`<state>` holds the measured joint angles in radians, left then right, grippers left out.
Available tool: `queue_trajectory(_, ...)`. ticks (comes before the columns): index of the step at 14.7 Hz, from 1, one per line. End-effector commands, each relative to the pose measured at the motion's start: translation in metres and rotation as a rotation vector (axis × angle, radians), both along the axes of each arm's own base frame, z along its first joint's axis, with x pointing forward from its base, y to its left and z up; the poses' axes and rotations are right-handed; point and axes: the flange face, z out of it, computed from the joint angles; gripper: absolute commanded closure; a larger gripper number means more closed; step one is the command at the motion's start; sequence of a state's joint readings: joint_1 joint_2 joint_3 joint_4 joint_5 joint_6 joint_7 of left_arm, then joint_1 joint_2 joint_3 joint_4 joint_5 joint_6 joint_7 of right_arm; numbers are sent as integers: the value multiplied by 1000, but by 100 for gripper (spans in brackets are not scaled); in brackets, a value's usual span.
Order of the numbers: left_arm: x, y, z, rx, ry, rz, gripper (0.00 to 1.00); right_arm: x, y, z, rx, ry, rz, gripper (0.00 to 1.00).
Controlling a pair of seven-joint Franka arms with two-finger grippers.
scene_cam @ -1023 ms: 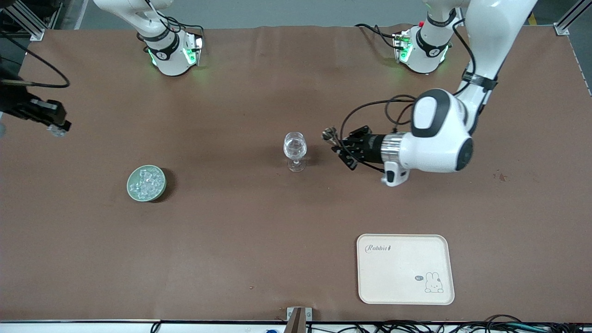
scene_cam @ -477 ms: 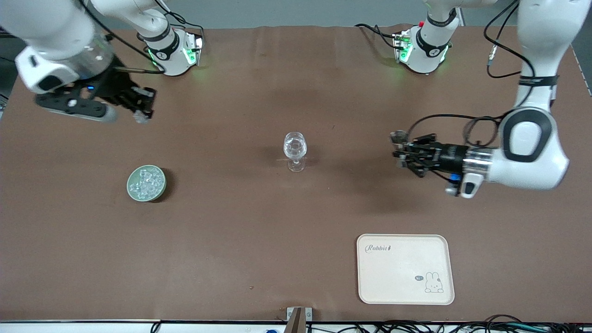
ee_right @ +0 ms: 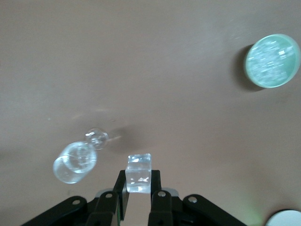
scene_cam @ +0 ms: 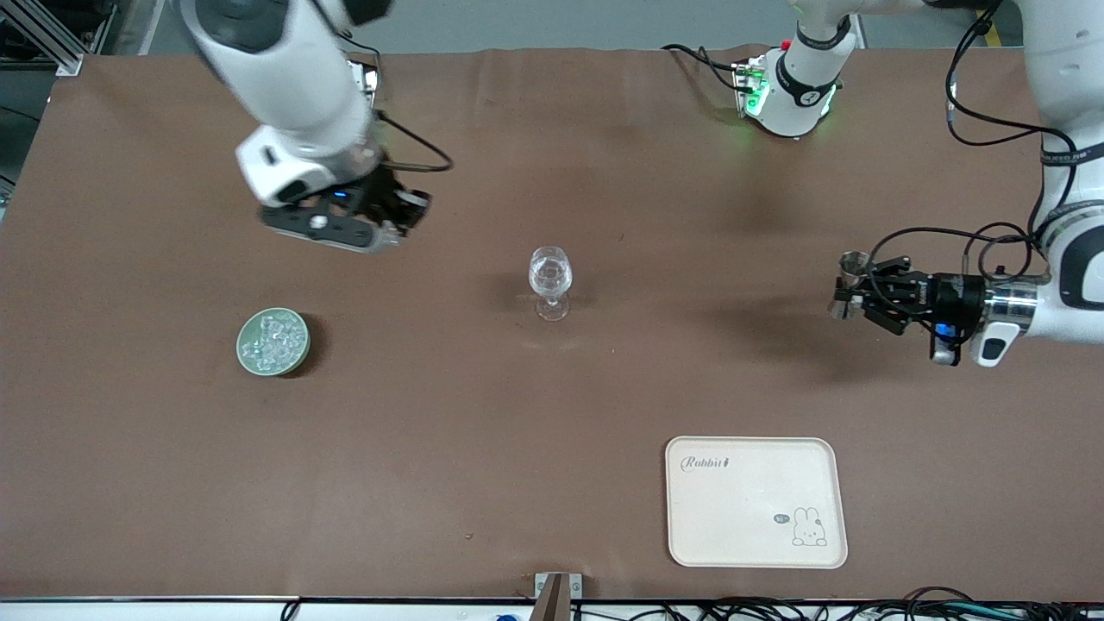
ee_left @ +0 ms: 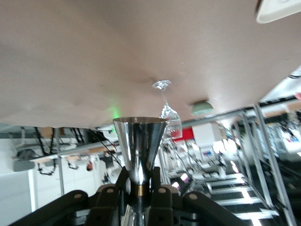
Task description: Pour wine and add ice with both arms
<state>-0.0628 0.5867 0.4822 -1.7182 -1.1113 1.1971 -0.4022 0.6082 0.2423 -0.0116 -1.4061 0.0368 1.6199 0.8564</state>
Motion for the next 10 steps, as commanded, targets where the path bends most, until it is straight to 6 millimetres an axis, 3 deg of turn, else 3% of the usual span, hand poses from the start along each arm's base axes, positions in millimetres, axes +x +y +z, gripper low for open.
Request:
queue_trajectory(1,0,34,-42,-94,12,27,100,-2,40,-29,-5,-2,-8,98)
queue_trajectory(5,-17,73,-84,-133,-23,92,100,-11,96,-73,-17,-7,-42,98)
queue_trajectory(10,-38,112,-123,-173,-72,172,99,-24,129,-116,-53,6,-22,97)
